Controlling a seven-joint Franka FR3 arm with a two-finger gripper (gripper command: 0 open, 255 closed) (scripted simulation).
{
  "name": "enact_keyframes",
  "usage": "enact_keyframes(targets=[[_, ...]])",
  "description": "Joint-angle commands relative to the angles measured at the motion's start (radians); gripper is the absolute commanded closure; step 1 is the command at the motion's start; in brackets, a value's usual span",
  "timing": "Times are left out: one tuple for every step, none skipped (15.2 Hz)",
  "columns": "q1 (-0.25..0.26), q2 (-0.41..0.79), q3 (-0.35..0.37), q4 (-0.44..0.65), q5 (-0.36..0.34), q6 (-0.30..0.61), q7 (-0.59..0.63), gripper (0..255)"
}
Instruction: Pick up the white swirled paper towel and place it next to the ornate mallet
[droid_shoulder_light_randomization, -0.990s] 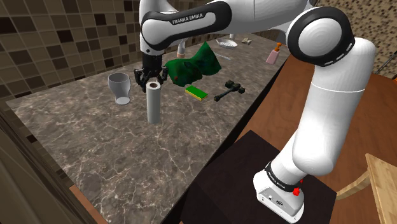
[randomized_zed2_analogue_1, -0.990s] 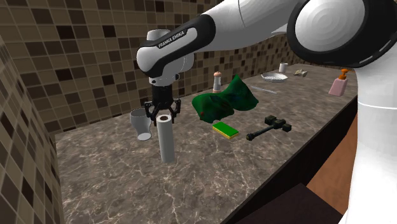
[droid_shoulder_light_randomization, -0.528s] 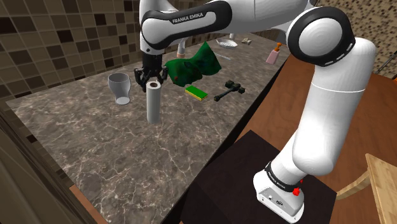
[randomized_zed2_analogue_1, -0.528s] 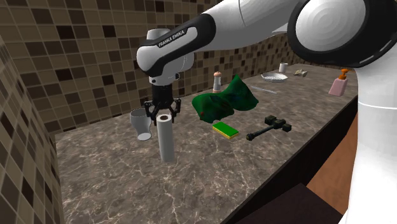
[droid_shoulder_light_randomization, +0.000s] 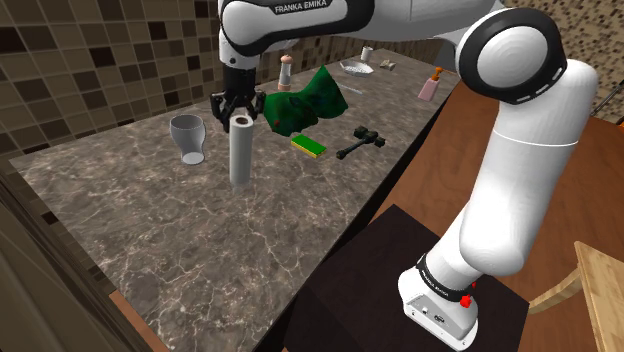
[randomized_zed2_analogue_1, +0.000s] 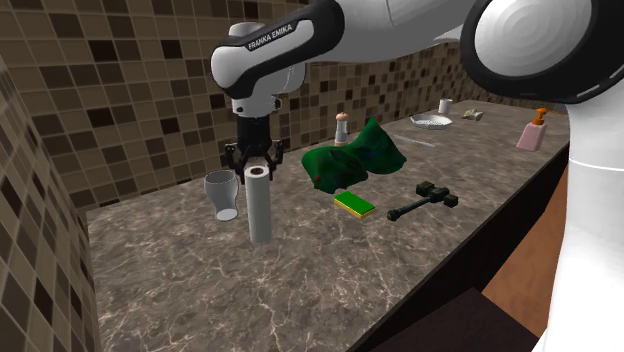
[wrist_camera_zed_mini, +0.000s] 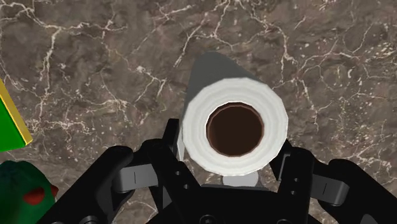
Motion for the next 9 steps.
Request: enact_keyframes(targets=[[0.002,-0.001,0.001,0.026,0.0,-0.027,0.003,255],[0.002,-0.003,0.001,0.037,0.0,-0.04,0.003,255],[0.002,-0.005,0.002,0.048,0.001,-0.053,0.004,255],[0.002,-0.006,0.002,0.06,0.001,-0.066,0.004,255],[0.003,-0.007,0.002,0.072,0.001,-0.079,0.004,255],[0.003,-0.008,0.002,0.084,0.001,-0.092,0.005,255],[0.003,-0.009,0.002,0.097,0.002,-0.105,0.005,255],[0.003,-0.009,0.003,0.11,0.002,-0.118,0.006,255],[0.004,-0.009,0.003,0.123,0.002,-0.132,0.006,255]])
